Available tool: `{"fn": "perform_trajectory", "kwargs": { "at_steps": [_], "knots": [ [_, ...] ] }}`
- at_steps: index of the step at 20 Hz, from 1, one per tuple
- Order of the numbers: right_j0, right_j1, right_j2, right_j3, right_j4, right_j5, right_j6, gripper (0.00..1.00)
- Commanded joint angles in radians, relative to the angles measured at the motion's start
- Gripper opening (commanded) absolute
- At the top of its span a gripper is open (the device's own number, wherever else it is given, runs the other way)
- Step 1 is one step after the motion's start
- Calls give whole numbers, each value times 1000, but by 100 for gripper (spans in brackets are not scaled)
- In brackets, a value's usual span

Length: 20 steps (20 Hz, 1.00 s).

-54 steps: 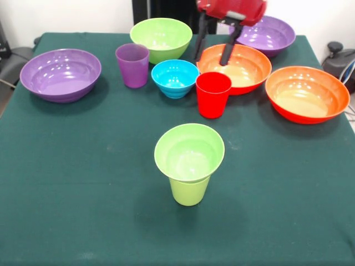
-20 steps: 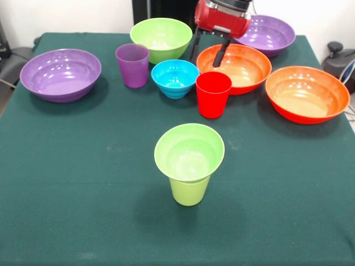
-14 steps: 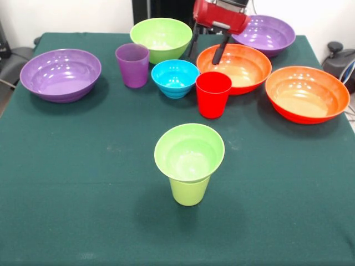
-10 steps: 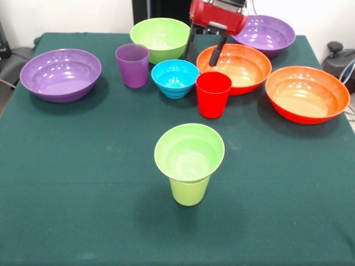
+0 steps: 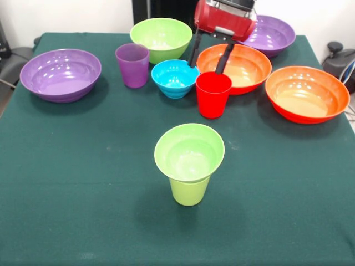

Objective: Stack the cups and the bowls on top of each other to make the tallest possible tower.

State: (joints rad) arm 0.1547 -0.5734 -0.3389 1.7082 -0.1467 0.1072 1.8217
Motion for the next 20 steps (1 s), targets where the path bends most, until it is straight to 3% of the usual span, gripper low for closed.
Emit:
{"fn": "perform_trajectory", "kwargs": {
  "at_steps": [1, 11, 20],
  "knots": [
    [21, 73, 124, -155, 66, 176, 105, 100],
    [17, 79, 140, -179, 99, 202, 108, 100],
    [65, 108, 97, -190, 142, 185, 159, 100]
  ]
}}
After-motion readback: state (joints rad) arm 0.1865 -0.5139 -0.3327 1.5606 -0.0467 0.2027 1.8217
